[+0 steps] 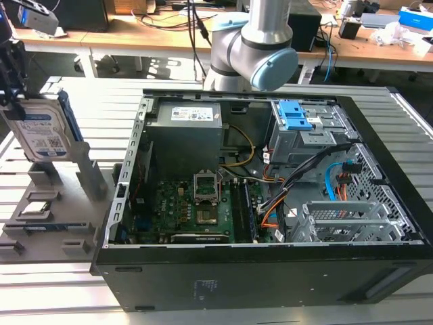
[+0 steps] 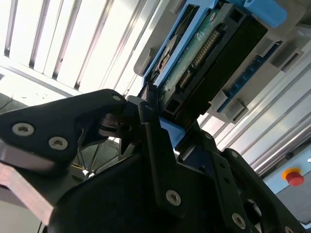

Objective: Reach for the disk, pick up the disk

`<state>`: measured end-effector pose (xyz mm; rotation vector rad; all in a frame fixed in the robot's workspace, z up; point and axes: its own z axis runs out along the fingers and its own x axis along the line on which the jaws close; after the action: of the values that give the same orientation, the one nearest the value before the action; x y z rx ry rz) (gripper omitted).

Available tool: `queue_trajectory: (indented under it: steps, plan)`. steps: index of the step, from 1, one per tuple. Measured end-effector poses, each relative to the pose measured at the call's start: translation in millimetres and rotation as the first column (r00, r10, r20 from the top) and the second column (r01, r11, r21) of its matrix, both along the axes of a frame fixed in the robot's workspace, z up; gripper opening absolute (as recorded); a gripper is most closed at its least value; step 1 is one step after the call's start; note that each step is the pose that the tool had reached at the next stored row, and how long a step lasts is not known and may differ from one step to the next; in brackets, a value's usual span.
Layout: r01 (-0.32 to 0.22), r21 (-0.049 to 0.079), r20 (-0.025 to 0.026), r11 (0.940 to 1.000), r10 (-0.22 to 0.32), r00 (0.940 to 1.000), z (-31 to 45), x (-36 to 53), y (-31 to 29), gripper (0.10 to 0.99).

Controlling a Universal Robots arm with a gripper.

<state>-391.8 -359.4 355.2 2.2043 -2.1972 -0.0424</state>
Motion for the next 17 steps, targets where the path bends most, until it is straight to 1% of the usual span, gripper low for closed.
queue_trajectory:
  steps: [2,3,5,7,12,14,15,17]
  plan:
    - [0.0,0.0,0.0,1.0,0.0,1.0,4.4,0.0,0.3,0.369]
    - [0.0,-0.001,0.0,1.0,0.0,1.0,8.7,0.1,0.6,0.369]
    - [0.0,-0.001,-0.0001,1.0,0.0,1.0,12.8,0.1,1.0,0.369]
    - [0.0,-0.001,-0.0001,1.0,0.0,1.0,19.0,0.1,1.5,0.369]
    - [0.0,-0.001,0.0,1.0,0.0,1.0,31.1,0.1,2.1,0.369]
    - [0.0,-0.001,-0.0001,1.0,0.0,1.0,36.9,0.2,2.5,0.369]
    - [0.0,-0.001,0.0,1.0,0.0,1.0,43.3,0.3,2.9,0.369]
    - [0.0,-0.001,-0.0001,1.0,0.0,1.0,48.6,0.3,3.3,0.369]
